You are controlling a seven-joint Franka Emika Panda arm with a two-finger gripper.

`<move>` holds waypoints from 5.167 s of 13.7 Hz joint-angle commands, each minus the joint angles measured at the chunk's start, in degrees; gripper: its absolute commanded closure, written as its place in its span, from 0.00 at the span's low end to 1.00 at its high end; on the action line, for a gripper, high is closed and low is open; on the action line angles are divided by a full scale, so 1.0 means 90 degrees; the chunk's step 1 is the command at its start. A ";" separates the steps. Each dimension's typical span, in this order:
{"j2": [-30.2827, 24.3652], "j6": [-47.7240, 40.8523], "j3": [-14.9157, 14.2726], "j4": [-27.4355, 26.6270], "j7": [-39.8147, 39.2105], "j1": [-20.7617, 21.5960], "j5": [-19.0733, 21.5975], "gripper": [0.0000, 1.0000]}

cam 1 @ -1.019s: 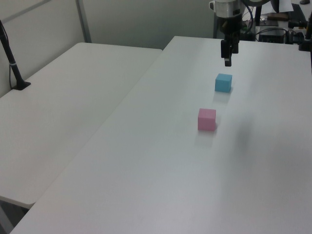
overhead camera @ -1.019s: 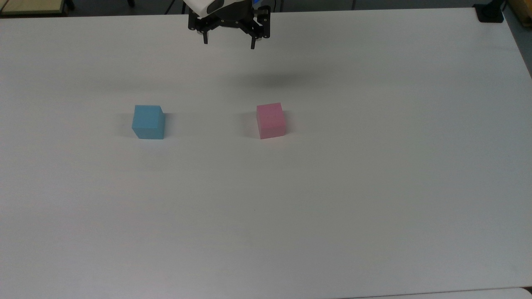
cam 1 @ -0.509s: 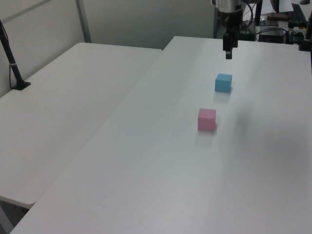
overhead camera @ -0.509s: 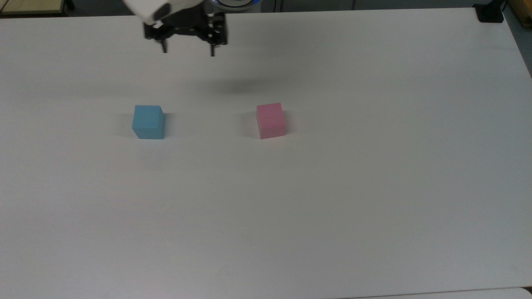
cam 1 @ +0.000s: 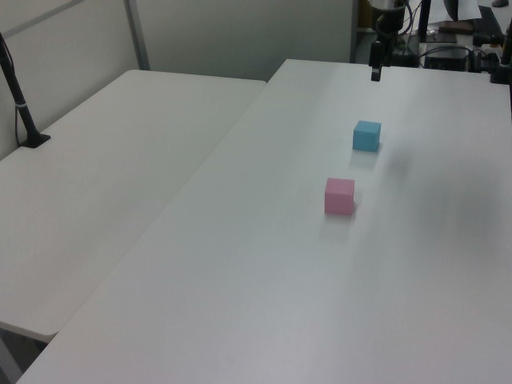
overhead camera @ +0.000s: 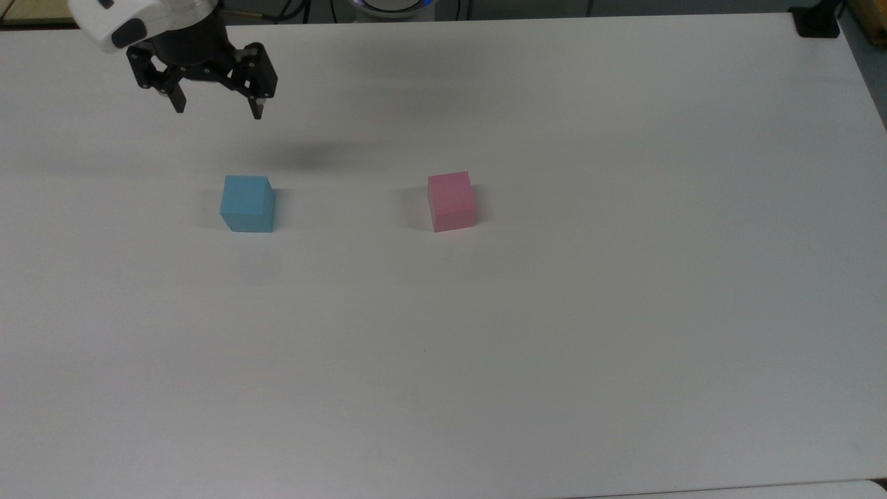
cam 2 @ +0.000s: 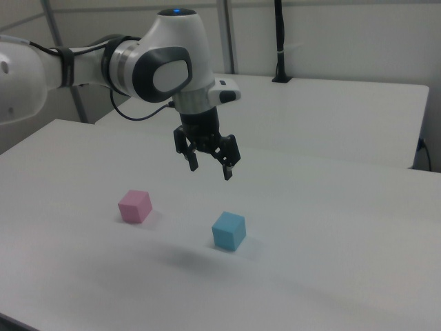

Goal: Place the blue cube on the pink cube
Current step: 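Move the open gripper over the light-blue cube and lower it, then close the gripper on the light-blue cube, then lift the light-blue cube up off the table, then carry the light-blue cube over the pink cube and lower it onto it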

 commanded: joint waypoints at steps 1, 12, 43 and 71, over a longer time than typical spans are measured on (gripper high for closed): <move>0.0230 0.0315 -0.0111 0.0106 -0.0095 0.0150 0.0138 0.00; 0.1528 0.1506 -0.0120 -0.0431 -0.0544 0.0208 -0.0164 0.00; 0.0631 -0.0807 0.1117 0.1337 0.0675 0.0443 0.0275 0.93; 0.1216 0.1136 0.2223 -0.0744 0.2746 0.1136 -0.1208 0.78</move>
